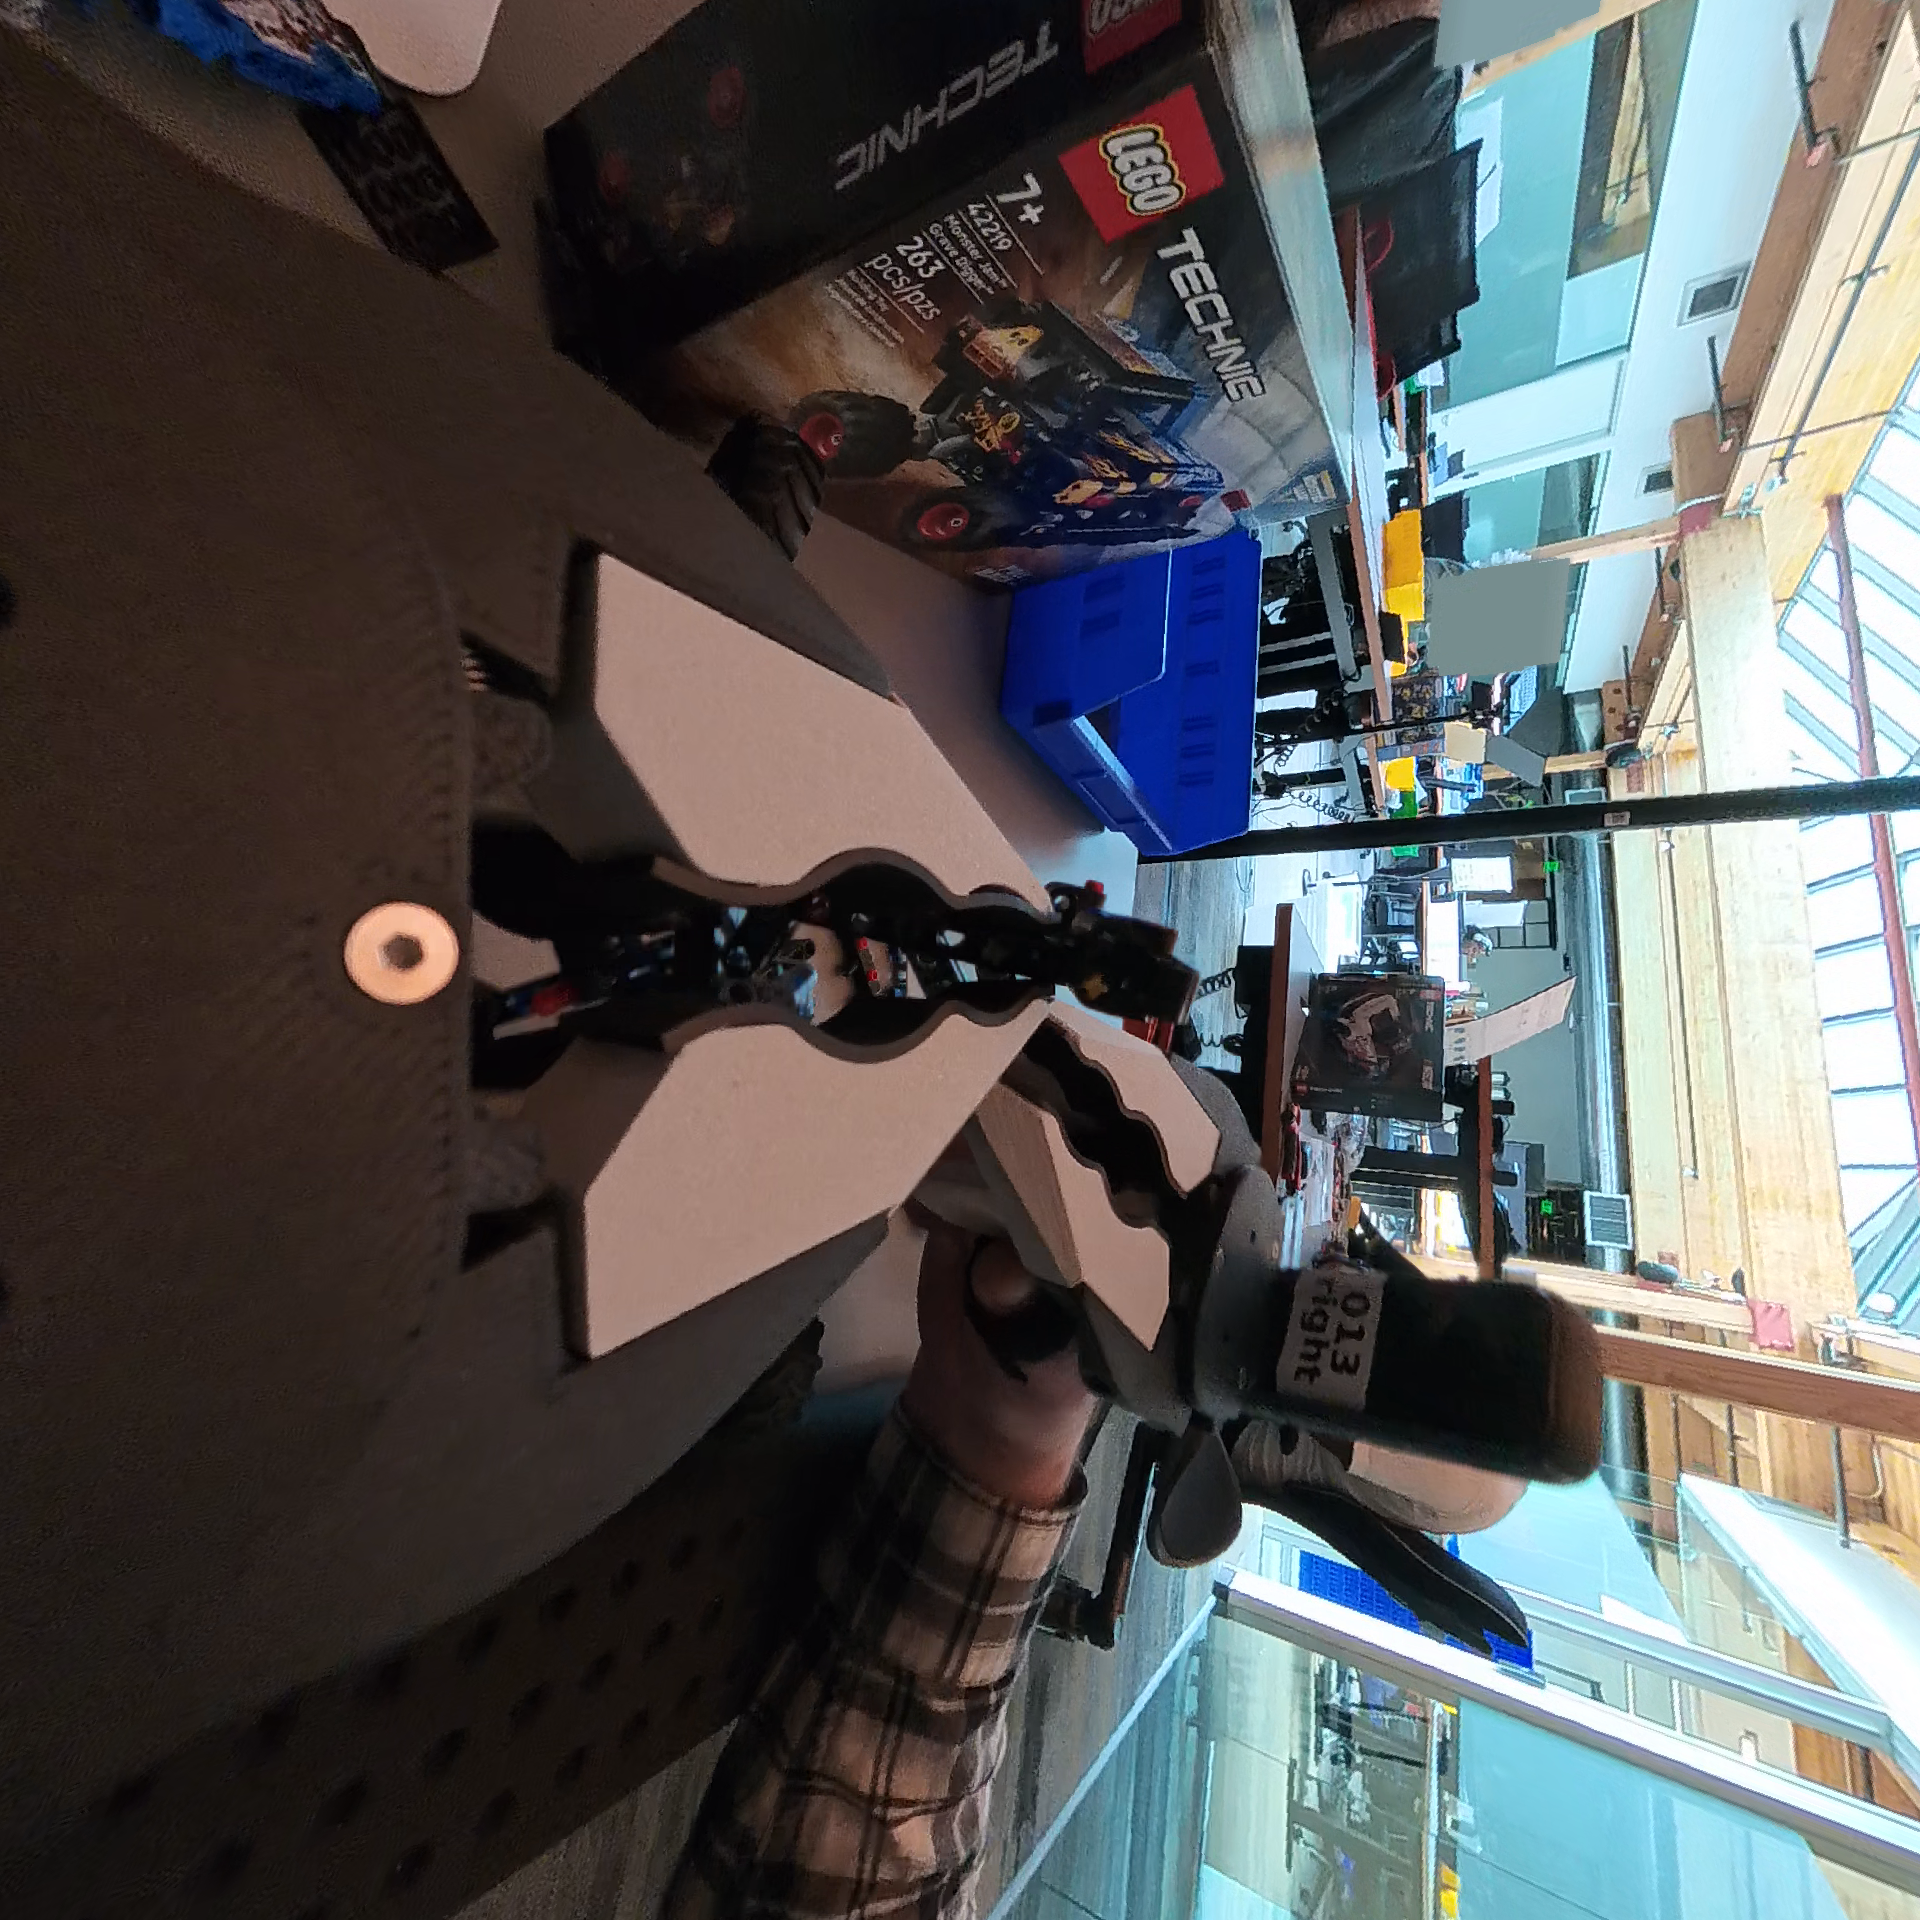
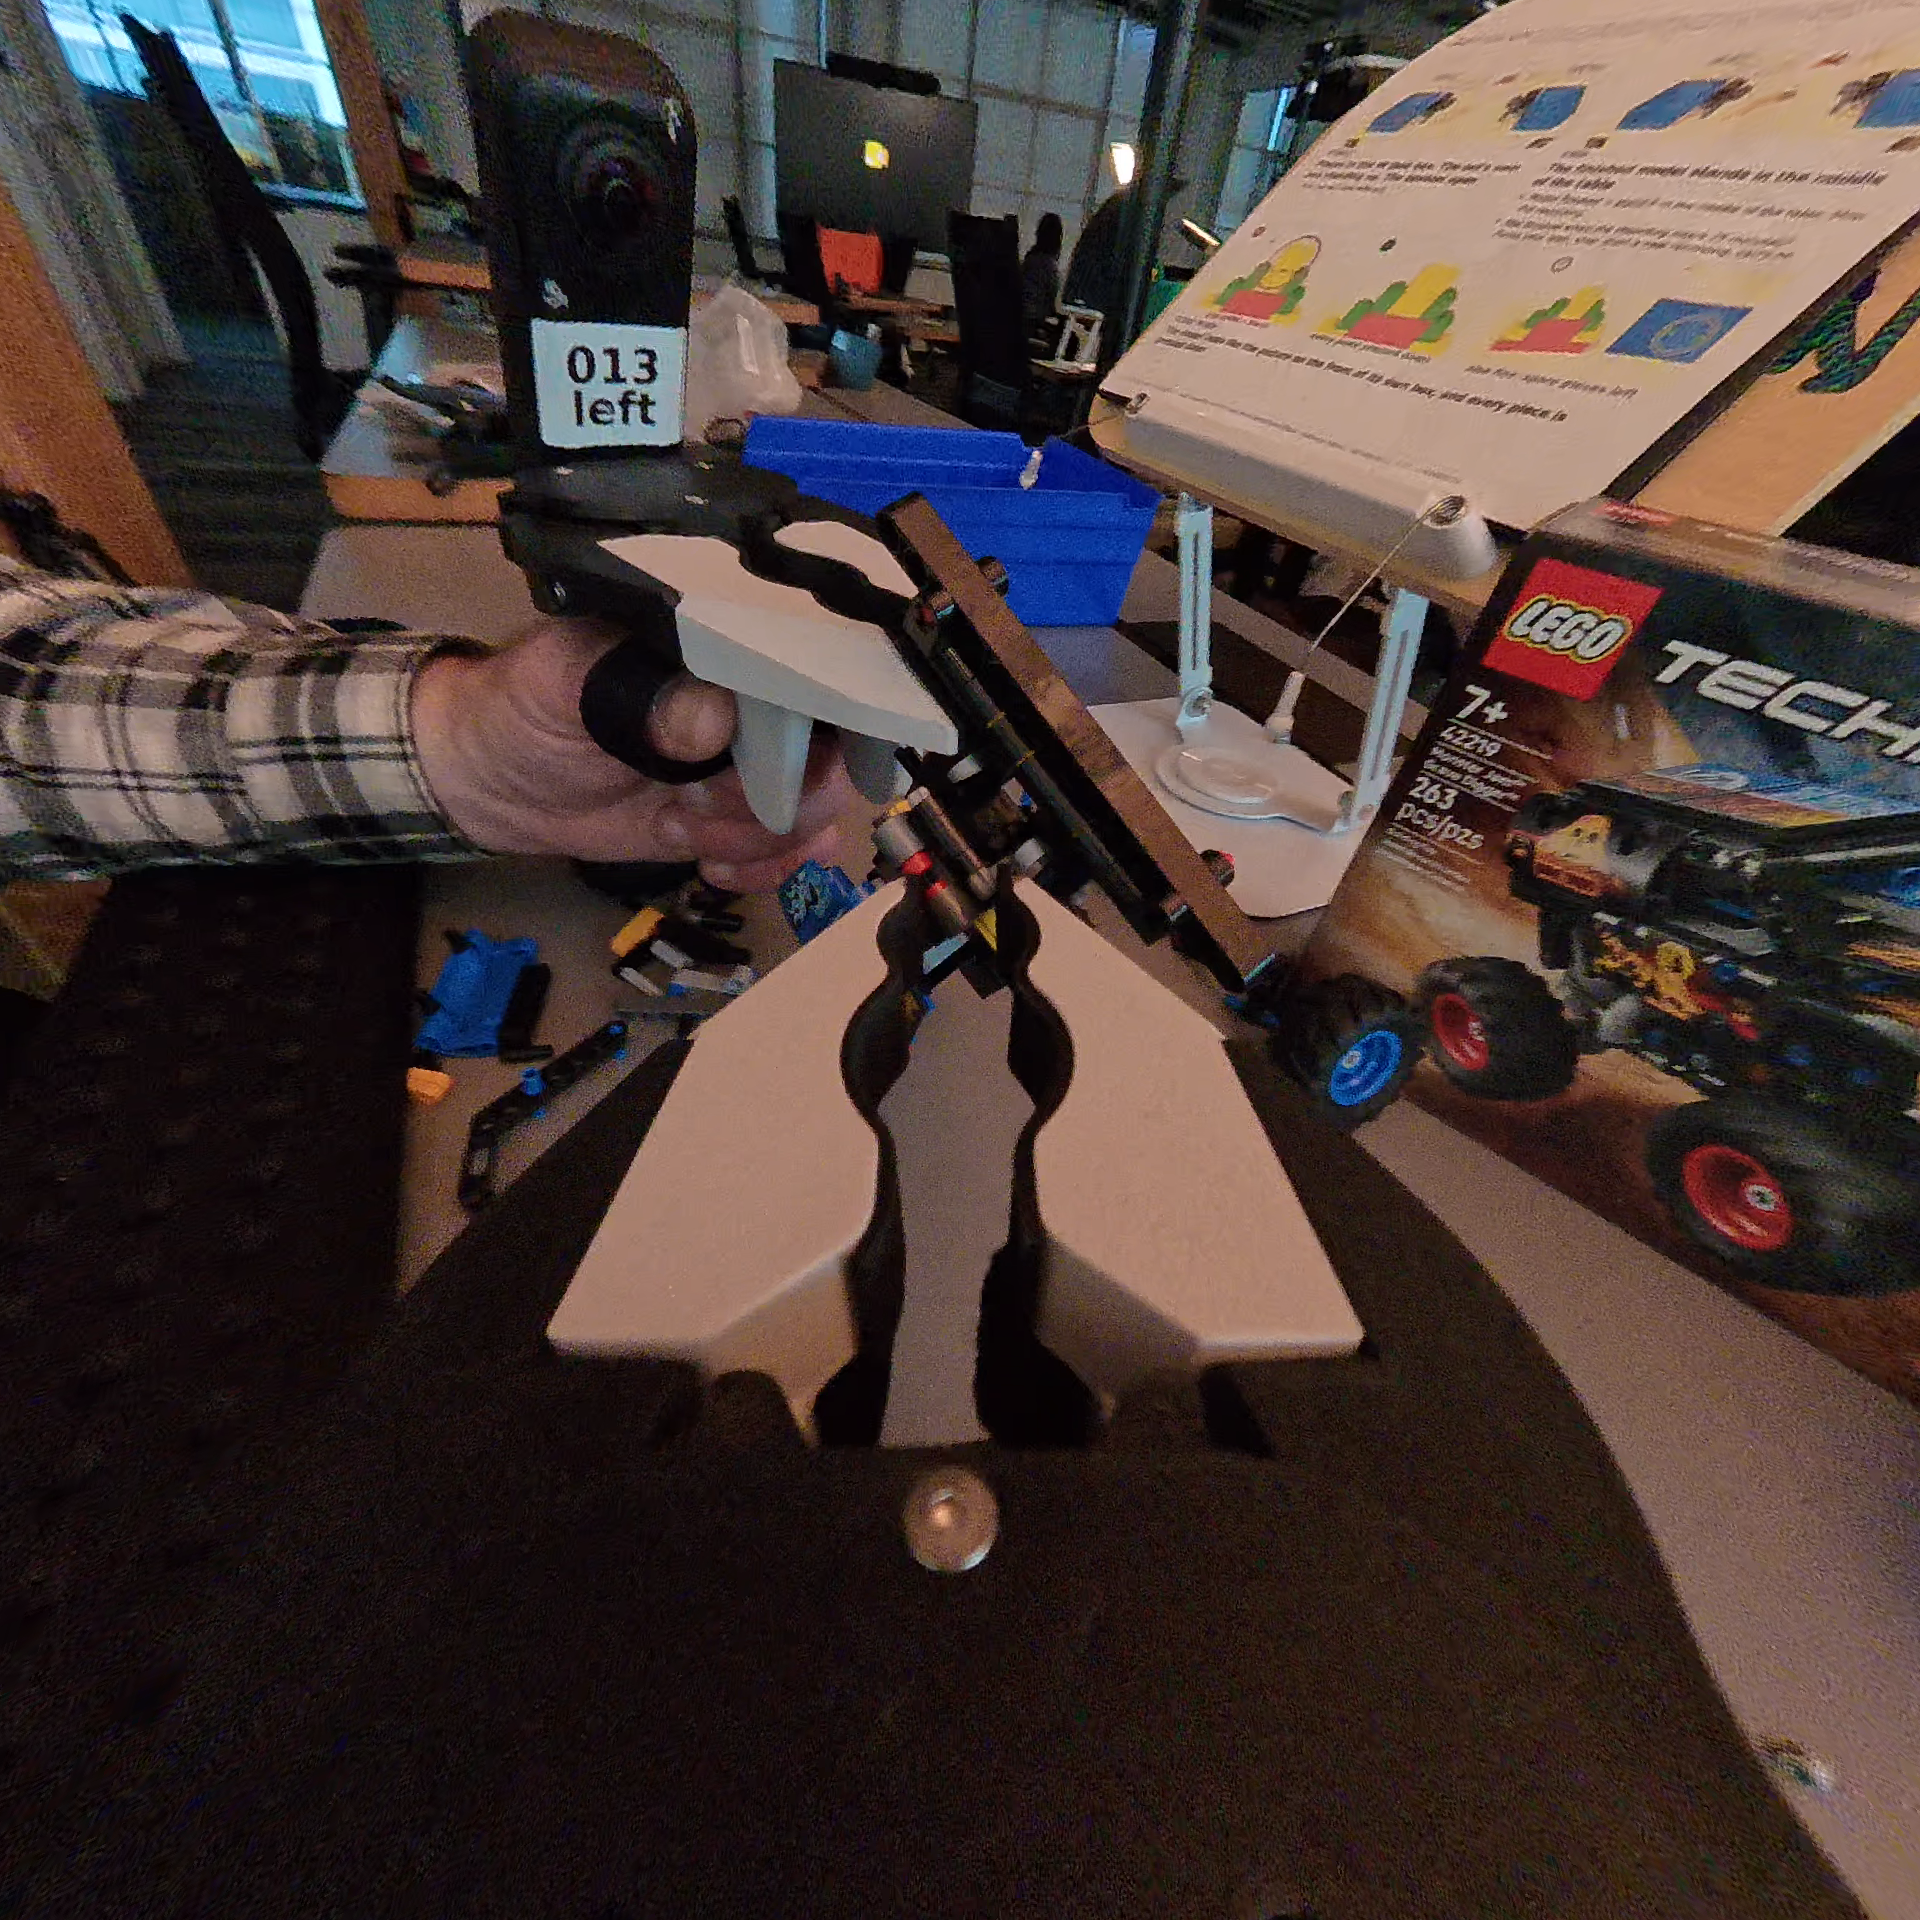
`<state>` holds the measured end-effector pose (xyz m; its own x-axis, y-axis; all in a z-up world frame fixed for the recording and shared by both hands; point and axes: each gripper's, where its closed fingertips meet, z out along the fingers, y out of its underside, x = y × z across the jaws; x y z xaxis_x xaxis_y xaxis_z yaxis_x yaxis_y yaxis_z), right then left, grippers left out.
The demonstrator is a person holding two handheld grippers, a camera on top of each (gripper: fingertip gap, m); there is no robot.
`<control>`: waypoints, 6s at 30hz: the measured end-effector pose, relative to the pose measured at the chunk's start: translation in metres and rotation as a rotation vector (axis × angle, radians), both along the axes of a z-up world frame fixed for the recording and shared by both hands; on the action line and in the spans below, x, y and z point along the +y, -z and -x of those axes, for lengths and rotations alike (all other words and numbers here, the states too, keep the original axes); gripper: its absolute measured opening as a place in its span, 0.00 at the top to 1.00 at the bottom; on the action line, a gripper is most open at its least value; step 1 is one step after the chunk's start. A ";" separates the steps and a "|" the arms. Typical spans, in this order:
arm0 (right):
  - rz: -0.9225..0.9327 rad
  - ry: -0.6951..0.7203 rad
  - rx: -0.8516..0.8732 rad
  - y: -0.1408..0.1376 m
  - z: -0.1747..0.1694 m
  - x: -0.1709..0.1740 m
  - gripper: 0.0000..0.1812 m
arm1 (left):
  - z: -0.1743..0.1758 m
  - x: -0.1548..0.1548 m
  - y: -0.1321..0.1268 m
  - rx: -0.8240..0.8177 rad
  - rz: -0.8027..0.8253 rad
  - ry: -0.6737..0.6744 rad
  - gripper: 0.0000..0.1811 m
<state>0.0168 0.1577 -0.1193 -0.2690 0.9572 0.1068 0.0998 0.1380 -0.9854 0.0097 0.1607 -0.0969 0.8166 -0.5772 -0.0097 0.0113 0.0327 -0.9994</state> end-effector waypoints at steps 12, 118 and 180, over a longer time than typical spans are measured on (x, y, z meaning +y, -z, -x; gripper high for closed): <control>-0.016 0.082 0.008 0.000 -0.001 0.016 0.95 | 0.032 -0.003 0.015 0.002 0.124 0.046 0.85; -0.128 0.035 -0.907 0.107 0.044 0.057 1.00 | 0.043 0.043 0.131 0.848 0.359 -0.134 0.94; -0.120 0.150 -0.599 0.107 0.047 0.066 1.00 | 0.034 0.033 0.136 0.832 0.451 -0.033 0.92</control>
<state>-0.0299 0.2236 -0.2262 -0.1792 0.9799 0.0881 0.6569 0.1858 -0.7307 -0.0244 0.1941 -0.2326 0.6639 -0.6450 -0.3784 -0.7050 -0.3711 -0.6044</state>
